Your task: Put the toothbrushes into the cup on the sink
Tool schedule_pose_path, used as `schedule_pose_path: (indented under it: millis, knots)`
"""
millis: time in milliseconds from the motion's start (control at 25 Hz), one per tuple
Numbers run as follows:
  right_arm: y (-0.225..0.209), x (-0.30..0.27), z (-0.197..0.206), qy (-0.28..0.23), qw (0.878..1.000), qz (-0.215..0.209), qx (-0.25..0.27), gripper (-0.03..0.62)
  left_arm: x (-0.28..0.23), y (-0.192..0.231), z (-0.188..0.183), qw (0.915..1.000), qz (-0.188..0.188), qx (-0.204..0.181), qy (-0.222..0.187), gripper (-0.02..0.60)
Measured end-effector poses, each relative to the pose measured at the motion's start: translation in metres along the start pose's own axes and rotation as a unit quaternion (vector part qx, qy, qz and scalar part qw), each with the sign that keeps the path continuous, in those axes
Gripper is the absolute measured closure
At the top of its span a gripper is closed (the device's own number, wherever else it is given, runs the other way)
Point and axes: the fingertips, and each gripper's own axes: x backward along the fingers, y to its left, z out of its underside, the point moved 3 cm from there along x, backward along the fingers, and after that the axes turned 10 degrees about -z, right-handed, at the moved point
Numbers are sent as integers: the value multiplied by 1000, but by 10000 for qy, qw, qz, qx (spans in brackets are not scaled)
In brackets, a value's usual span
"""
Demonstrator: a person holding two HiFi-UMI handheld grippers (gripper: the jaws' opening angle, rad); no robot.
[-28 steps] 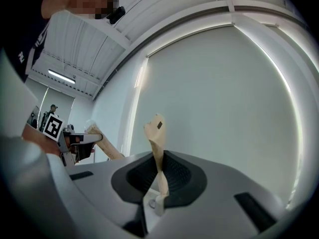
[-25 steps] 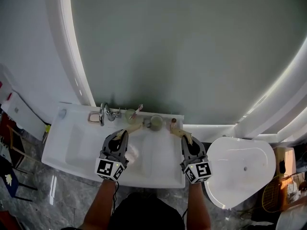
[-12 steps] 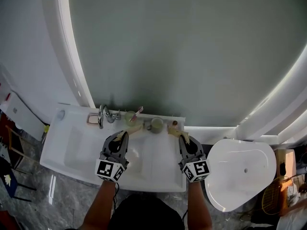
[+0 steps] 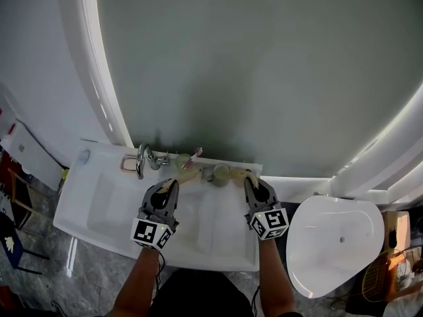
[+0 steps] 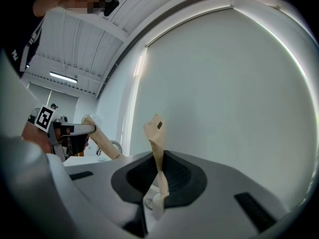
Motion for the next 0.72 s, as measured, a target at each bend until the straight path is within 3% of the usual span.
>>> schedule_pose_path:
  millis: [720]
  knots:
    - [-28, -59, 78, 629, 9976, -122, -251, 546, -23, 11, 32, 9999, -5, 120, 107, 535]
